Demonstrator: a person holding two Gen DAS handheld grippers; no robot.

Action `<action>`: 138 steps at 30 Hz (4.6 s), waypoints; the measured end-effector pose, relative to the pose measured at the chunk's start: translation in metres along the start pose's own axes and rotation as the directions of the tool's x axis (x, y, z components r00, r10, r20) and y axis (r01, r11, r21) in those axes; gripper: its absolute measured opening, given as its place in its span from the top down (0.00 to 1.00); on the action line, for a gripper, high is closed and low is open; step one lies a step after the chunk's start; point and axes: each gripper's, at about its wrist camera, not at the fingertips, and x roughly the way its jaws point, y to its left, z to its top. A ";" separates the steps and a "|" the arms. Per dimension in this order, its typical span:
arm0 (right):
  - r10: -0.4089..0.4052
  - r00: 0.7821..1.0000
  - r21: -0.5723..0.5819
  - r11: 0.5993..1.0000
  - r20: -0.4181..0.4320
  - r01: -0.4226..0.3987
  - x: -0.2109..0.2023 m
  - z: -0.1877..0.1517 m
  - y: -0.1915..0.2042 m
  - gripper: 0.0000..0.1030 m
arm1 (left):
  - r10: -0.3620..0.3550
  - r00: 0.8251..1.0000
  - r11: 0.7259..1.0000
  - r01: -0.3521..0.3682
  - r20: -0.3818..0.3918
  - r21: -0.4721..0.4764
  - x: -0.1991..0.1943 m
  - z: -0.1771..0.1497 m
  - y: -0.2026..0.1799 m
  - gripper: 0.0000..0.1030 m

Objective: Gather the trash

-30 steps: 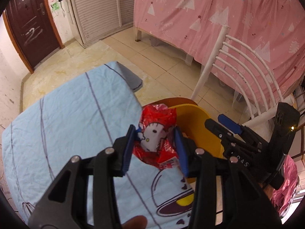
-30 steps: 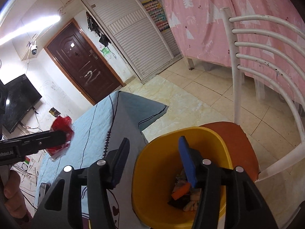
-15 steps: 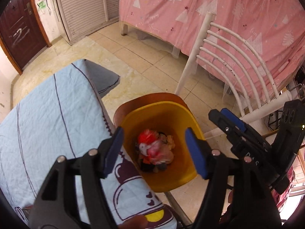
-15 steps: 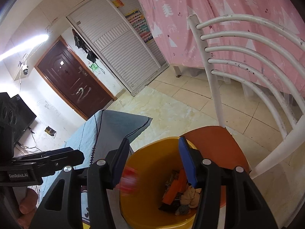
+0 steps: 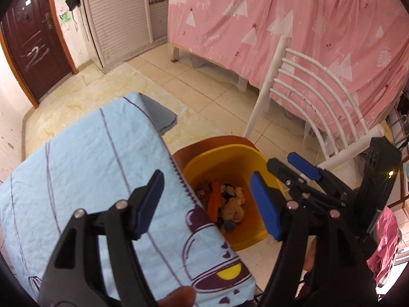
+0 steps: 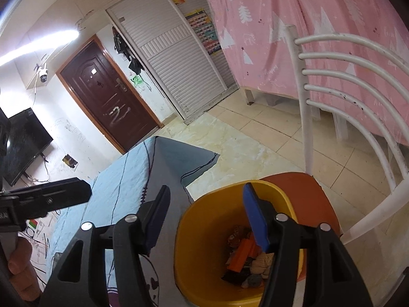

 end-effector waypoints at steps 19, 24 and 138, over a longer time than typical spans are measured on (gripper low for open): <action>0.100 0.992 -0.197 0.977 0.075 -0.084 -0.007 -0.014 0.117 0.21 | 0.118 0.971 0.983 -0.085 0.208 -0.162 -0.122 -0.066 0.144 0.22; 0.120 0.988 -0.248 0.964 0.098 -0.092 -0.005 -0.019 0.150 0.17 | 0.188 0.951 0.964 -0.131 0.244 -0.233 -0.139 -0.091 0.187 0.17; 0.060 0.996 -0.392 0.919 0.060 -0.032 0.069 -0.079 0.253 0.08 | 0.368 0.910 0.869 -0.263 0.192 -0.419 -0.097 -0.221 0.344 0.13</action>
